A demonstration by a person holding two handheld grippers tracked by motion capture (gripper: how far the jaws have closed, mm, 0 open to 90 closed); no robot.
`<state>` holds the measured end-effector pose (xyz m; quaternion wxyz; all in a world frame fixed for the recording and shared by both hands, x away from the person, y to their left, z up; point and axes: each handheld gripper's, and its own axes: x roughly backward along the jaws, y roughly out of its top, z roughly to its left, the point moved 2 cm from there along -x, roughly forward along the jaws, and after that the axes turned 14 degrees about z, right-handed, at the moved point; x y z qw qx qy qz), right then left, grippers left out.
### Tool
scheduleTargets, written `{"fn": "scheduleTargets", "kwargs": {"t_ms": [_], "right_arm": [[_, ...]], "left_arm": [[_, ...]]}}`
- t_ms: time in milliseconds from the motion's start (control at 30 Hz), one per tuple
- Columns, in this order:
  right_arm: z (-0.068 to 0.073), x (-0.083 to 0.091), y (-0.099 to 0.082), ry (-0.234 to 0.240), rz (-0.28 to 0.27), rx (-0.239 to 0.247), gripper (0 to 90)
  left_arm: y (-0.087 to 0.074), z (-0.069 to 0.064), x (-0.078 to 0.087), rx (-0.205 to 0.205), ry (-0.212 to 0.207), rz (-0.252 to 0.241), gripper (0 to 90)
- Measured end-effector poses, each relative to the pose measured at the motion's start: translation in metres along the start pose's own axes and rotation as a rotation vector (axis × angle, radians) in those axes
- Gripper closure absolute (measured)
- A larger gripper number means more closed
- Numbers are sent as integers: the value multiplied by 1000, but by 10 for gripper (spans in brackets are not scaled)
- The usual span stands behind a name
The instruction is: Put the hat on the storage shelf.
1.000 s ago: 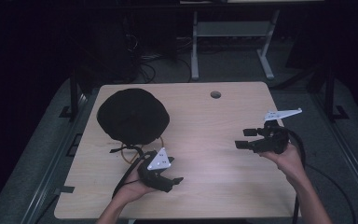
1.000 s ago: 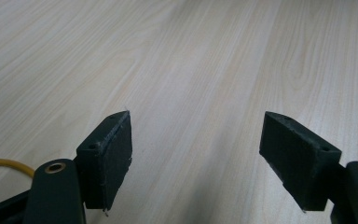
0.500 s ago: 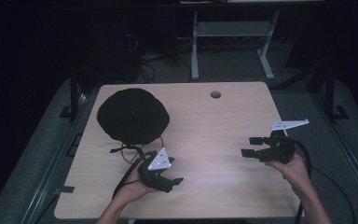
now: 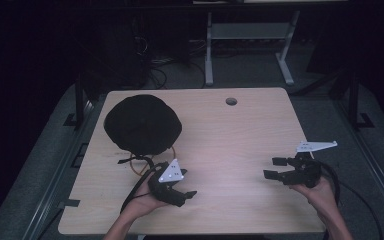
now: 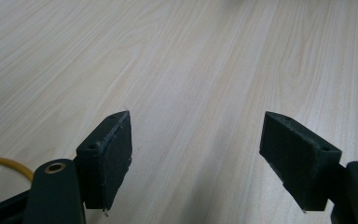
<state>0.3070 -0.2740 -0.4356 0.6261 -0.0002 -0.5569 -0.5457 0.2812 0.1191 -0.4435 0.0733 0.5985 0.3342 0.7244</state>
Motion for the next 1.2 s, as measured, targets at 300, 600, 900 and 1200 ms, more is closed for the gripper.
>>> {"fn": "scheduleTargets", "kwargs": {"t_ms": [300, 600, 900, 1200], "right_arm": [[-1, 2, -27, -12, -20, -23, 197], [2, 2, -45, -17, -29, -45, 193], [11, 1, -53, -29, -46, -31, 184], [14, -1, -58, -65, -29, -21, 177]], "left_arm": [[1, 0, -2, 4, -5, 1, 250], [0, 0, -3, 15, -13, 3, 250], [0, -1, -4, 7, -19, 15, 242], [0, -2, -4, 13, -35, 18, 240]]}}
